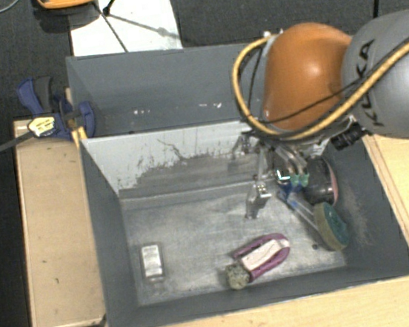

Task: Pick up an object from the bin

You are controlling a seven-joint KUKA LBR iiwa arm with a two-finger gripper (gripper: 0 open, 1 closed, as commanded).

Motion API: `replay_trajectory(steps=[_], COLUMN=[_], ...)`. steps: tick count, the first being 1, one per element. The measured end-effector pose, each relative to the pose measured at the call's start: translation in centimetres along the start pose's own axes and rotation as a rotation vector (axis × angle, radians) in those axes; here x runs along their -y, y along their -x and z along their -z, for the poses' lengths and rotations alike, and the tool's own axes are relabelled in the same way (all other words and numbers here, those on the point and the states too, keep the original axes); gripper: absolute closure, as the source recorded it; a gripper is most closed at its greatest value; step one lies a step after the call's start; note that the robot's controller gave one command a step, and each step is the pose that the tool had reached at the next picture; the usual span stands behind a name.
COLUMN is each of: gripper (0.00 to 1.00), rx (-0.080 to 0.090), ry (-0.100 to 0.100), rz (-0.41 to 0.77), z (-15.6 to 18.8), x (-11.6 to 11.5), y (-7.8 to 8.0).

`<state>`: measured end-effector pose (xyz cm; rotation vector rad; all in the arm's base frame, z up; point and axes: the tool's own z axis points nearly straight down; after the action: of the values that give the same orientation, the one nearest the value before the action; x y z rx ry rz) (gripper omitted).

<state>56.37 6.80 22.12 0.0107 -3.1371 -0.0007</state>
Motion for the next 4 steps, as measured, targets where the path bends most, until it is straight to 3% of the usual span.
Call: replay_trajectory(steps=[1,2,3,4], gripper=[0.00,0.00,0.00,0.00], rx=[-0.006,0.011,0.010,-0.001], ry=[0.003,0.000,0.000,0.004], rz=[0.419,0.205,0.592,0.771], z=[-14.5,-11.9,-12.0,-14.3], x=[5.3,2.7,-5.4,-2.4], y=[-5.6,0.1,2.1,2.7])
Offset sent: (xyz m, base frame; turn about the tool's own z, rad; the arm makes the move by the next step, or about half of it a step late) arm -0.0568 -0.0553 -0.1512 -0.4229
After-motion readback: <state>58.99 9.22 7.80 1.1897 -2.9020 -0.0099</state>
